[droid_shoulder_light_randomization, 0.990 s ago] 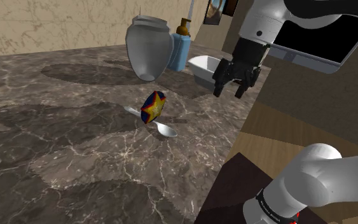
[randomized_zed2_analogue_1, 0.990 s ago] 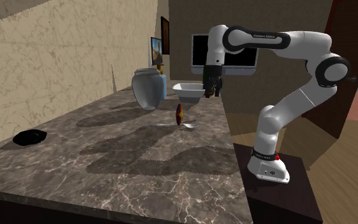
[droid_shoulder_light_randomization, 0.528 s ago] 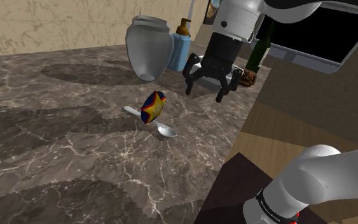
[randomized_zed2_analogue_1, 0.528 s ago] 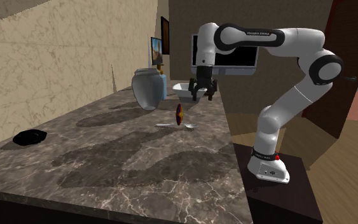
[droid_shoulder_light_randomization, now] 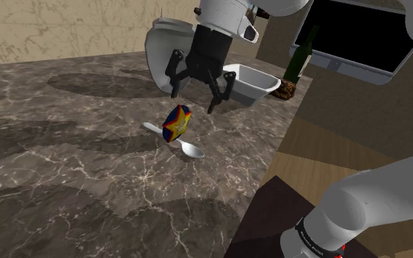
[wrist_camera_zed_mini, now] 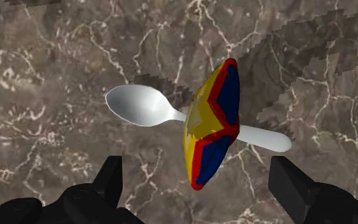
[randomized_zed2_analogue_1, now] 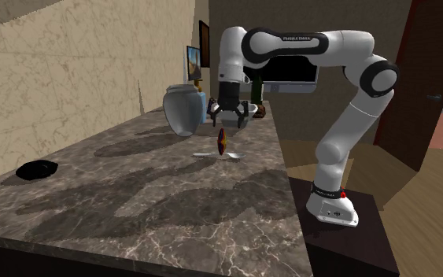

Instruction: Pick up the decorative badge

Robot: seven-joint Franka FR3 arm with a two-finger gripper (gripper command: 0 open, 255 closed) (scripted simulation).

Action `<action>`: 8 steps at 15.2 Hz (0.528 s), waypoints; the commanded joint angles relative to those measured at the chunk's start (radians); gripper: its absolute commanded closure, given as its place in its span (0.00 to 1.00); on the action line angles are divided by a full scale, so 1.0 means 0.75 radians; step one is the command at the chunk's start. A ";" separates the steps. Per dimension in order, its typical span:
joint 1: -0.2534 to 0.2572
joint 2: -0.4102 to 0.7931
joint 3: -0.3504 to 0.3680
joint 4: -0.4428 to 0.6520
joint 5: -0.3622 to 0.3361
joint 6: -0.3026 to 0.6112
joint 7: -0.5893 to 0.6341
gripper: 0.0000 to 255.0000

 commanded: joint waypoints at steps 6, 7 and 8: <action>-0.018 0.044 0.060 -0.054 0.004 0.111 0.091 0.00; -0.017 0.043 0.062 -0.073 0.007 0.128 0.087 0.00; -0.015 0.041 0.067 -0.101 0.012 0.154 0.080 0.00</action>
